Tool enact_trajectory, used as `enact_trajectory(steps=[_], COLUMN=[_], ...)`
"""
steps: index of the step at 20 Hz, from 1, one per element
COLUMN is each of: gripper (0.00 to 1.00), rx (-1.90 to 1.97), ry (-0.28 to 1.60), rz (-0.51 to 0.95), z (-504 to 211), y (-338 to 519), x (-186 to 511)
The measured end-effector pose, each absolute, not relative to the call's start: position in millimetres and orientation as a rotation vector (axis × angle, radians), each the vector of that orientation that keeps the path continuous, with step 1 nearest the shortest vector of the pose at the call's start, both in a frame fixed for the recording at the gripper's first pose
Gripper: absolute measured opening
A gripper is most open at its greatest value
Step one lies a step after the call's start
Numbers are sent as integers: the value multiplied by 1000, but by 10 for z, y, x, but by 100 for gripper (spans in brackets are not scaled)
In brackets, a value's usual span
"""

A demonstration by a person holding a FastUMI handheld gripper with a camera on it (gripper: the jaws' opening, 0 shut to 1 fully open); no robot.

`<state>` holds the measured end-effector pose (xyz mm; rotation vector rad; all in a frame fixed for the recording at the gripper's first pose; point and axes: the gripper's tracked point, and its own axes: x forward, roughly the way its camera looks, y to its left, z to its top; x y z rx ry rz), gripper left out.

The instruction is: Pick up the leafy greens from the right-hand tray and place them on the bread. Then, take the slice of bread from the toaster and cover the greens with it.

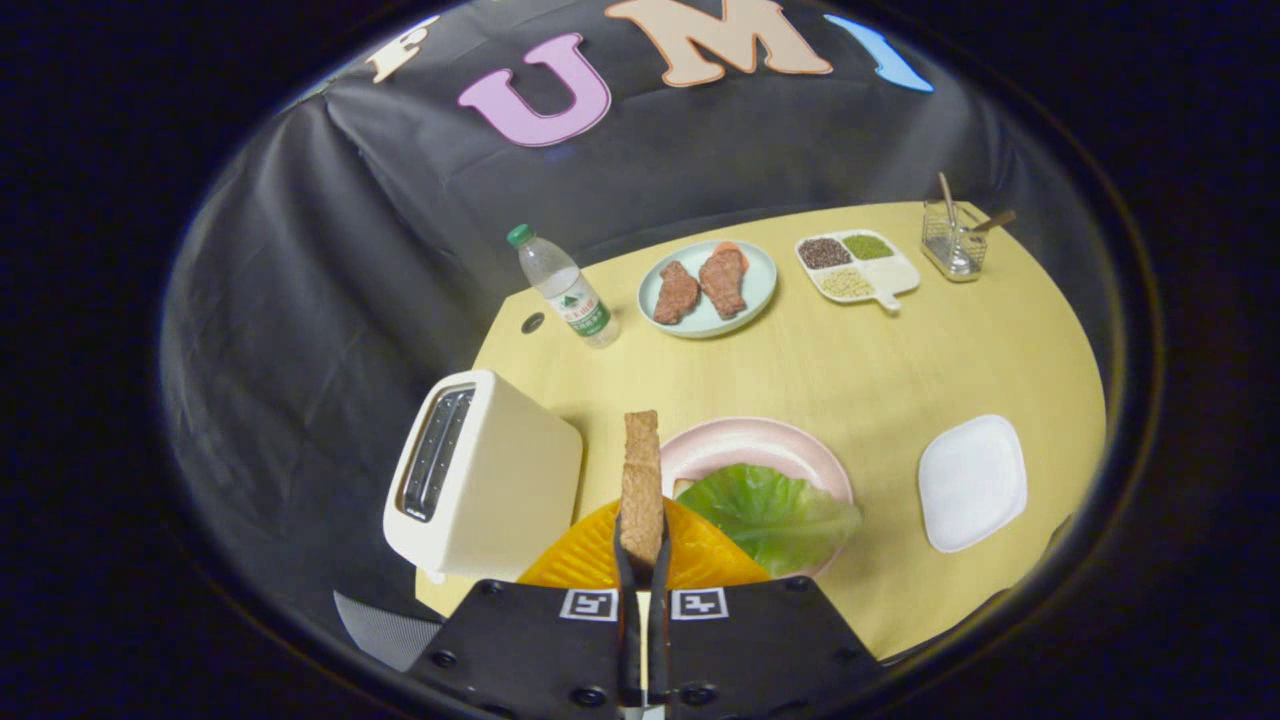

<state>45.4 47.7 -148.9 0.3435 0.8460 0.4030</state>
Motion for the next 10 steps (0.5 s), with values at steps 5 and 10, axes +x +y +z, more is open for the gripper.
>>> enact_trajectory(steps=[5, 10], gripper=[6, 8], rx=[444, 501], ry=[850, 866], rz=[440, 443], z=[-1693, -1928], y=[385, 281], x=[492, 488])
